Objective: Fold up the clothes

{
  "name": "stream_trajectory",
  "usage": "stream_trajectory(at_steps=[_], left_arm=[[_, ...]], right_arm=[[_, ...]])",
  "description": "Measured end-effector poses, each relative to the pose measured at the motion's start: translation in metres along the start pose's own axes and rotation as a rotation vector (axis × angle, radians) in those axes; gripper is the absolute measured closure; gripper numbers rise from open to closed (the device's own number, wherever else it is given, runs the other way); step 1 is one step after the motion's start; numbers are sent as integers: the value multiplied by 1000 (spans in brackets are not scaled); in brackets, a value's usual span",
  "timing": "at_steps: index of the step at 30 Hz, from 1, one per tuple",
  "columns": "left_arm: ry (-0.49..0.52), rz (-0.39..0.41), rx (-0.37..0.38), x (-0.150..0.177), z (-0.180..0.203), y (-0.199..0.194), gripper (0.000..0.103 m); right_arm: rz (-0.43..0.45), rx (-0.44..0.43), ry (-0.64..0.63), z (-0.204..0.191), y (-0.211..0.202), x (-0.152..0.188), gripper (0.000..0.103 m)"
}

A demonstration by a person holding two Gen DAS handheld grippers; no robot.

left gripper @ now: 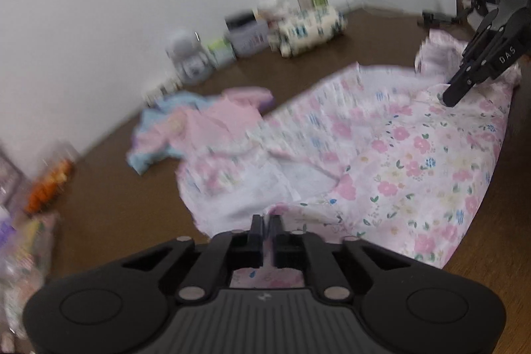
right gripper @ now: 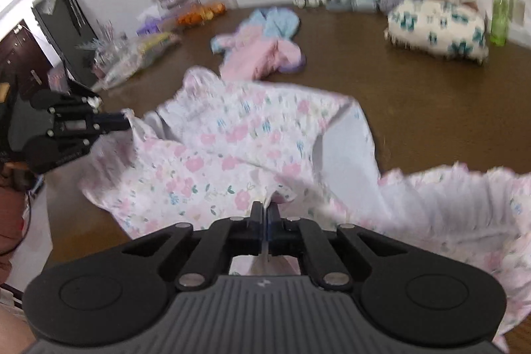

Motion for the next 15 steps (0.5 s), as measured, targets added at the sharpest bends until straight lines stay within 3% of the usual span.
stream_trajectory(at_steps=[1,2,3,6,8,10,13,15], left_arm=[[-12,-20,-6,3,1,4,81],[-25,-33,-16,6,2,8,70],[-43,-24,-36,9,2,6,61],[-86,59,-27,14,5,-15,60],[-81,107,9,9,12,-25,60],[-46,132,45,0,26,-27,60],[24,139,105,-15,53,-22,63],[62,110,137,-18,69,-12,76]], right_arm=[[-1,10,4,1,3,0,80],[22,10,26,4,2,3,56],[52,7,53,8,-1,7,50],[198,-33,103,13,-33,27,50],[251,-6,87,8,-45,39,52],[271,34,54,-1,-50,51,56],[233,83,-12,-19,-39,63,60],[193,124,-29,-24,-25,67,63]])
Point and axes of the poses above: each gripper's, at about its wrist camera, not at the fingertips, and y roughly the way its jaws point, z to its right, x to its underside, the point moved 4 cm from there along y, roughly the way its jaws point, and after that the axes turned 14 degrees about -z, right-handed, at the moved point
